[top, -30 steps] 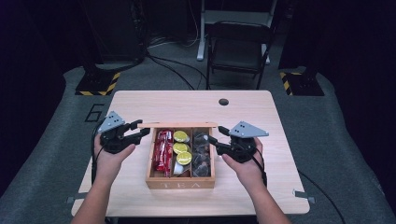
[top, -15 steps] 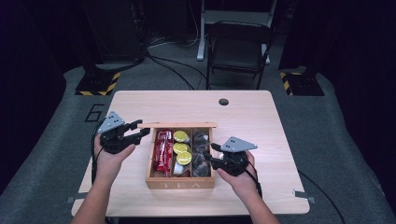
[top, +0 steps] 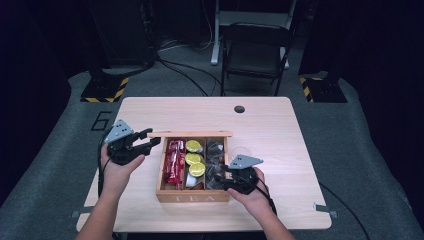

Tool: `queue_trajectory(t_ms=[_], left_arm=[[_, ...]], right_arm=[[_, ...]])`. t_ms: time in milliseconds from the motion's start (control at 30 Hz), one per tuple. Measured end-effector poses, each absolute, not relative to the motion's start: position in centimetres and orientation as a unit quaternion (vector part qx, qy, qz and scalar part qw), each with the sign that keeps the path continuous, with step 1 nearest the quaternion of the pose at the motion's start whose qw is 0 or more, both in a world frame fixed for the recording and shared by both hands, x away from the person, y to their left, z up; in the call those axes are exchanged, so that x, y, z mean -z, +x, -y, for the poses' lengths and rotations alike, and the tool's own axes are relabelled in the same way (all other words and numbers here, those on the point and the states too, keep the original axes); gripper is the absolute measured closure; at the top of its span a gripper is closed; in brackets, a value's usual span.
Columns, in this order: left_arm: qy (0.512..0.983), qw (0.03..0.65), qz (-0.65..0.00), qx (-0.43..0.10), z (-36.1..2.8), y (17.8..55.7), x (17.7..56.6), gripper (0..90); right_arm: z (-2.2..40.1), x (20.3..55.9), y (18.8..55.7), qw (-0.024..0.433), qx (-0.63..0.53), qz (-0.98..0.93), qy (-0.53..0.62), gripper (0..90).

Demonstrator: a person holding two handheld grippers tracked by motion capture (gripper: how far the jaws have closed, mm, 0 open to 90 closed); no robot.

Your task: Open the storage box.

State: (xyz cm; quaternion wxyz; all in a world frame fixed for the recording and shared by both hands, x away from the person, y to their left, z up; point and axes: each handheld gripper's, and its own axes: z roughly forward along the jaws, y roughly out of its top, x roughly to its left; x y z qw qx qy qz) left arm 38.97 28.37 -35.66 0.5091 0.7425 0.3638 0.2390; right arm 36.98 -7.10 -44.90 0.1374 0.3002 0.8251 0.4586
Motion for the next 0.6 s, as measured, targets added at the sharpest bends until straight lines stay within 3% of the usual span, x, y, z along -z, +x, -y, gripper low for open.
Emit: queue_trajectory(t_ms=[600], left_arm=[[0.739,0.515,-0.365,-0.236,-28.4,39.0,35.8,54.9]], right_arm=[[6.1,46.7,36.8,0.098,-0.447,-0.837,0.299,59.3]])
